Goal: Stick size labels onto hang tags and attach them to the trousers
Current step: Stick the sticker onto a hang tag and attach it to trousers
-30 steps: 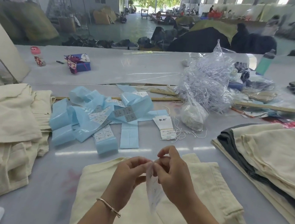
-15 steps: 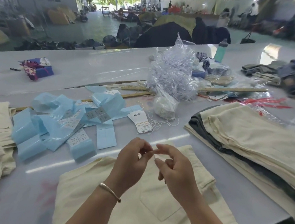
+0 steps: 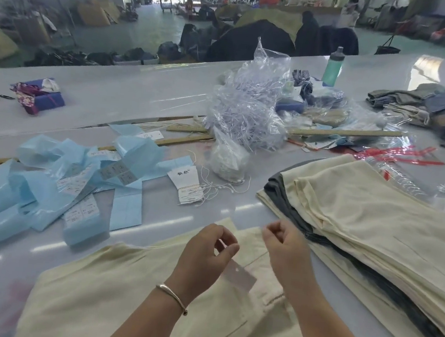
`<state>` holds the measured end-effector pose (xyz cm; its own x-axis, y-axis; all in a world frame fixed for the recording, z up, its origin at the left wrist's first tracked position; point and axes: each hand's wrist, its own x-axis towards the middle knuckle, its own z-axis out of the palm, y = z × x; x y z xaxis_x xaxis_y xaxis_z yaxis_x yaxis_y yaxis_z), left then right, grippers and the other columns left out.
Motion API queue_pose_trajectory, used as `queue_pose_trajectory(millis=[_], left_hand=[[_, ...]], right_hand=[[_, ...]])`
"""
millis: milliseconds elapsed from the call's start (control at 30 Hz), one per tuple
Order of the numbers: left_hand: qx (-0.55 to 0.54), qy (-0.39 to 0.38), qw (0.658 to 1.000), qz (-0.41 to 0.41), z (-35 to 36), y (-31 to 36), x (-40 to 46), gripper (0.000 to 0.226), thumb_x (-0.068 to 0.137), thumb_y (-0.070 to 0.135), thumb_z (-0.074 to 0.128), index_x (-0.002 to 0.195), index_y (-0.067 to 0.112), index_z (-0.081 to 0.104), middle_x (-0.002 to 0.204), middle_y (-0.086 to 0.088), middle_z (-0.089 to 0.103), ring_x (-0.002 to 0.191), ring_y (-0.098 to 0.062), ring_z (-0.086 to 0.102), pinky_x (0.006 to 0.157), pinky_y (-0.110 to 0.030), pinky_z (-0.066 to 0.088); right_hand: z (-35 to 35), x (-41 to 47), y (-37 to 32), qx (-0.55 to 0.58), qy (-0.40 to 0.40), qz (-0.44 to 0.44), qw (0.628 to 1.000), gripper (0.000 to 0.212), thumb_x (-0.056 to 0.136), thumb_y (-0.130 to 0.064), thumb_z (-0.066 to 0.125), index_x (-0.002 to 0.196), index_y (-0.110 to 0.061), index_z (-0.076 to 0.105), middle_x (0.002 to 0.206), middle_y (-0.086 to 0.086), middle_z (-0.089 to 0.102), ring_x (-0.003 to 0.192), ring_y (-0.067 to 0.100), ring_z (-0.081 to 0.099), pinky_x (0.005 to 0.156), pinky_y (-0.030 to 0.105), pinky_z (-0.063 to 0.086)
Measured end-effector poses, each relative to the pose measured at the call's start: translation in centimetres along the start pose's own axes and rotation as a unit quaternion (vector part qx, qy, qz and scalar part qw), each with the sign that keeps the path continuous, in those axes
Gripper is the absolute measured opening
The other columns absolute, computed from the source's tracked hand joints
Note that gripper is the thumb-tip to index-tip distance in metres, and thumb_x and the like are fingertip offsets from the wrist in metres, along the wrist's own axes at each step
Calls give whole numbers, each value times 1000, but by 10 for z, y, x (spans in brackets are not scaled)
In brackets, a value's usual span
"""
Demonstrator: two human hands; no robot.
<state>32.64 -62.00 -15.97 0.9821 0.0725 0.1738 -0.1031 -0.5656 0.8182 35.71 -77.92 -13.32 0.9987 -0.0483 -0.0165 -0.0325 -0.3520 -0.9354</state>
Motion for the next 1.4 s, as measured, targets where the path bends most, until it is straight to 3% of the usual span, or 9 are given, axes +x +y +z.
queue_pose_trajectory(millis=[100,300,433,567,667,800,967,1167,1400], left_hand=[[21,-17,999,-27,26,-6,2,14,86,18,69,77,25,60,77,11,62,73,-3,56,62,-10,37],[52,-117,989,-68,82,-12,-9,8,83,24,69,78,24,63,78,9,63,72,-5,57,73,-24,48],[118,-140,982,-49,107,-14,-18,27,75,45,72,90,25,60,86,11,51,77,-5,51,75,-25,46],[171,-135,976,-29,116,-10,-15,27,77,48,69,78,27,52,77,13,49,74,-9,48,67,-23,40],[138,-142,977,-75,114,-7,-13,25,78,35,70,67,27,49,69,12,49,68,-7,47,63,-21,36],[-14,-114,974,-194,106,-6,-10,28,81,10,69,63,24,54,60,10,54,56,-3,47,56,-20,38],[-227,-137,915,-303,92,-6,-6,30,95,5,56,66,12,54,53,2,50,42,-6,39,43,-17,30],[-300,-120,889,-325,89,-9,-12,21,94,0,55,78,8,65,70,-8,59,62,-14,50,59,-23,39],[-330,-76,870,-359,90,-12,-22,5,86,2,69,88,0,72,73,-9,68,61,-14,63,58,-21,52]], right_hand=[[-29,19,1,-131,101,-116,979,9,91,-18,59,81,-18,58,68,-11,54,63,9,50,60,31,41],[-59,49,10,-174,168,-241,940,3,88,-9,66,86,-9,63,86,4,57,64,13,45,57,28,37],[-64,55,24,-186,109,-289,933,6,86,-8,67,82,-11,64,81,-1,60,74,15,52,63,26,38],[-54,45,56,-195,-24,-212,957,8,88,-21,66,81,-24,63,74,-11,64,56,-1,47,54,23,33],[-49,33,84,-172,-132,-122,969,21,86,-24,66,70,-33,57,65,-13,62,57,1,50,56,22,36],[-41,14,109,-107,-199,-48,973,18,79,-20,74,66,-23,63,60,-8,60,58,6,53,62,34,47],[-29,-3,122,-191,-105,-148,965,17,77,-23,75,66,-24,62,66,-11,49,60,4,46,52,19,35],[-13,-13,122,-157,12,-207,966,17,66,-2,82,66,-12,69,72,-4,51,64,15,53,52,20,39],[-9,-18,136,-100,19,-225,969,13,69,-3,83,74,-13,76,75,-6,47,68,8,45,54,19,40]])
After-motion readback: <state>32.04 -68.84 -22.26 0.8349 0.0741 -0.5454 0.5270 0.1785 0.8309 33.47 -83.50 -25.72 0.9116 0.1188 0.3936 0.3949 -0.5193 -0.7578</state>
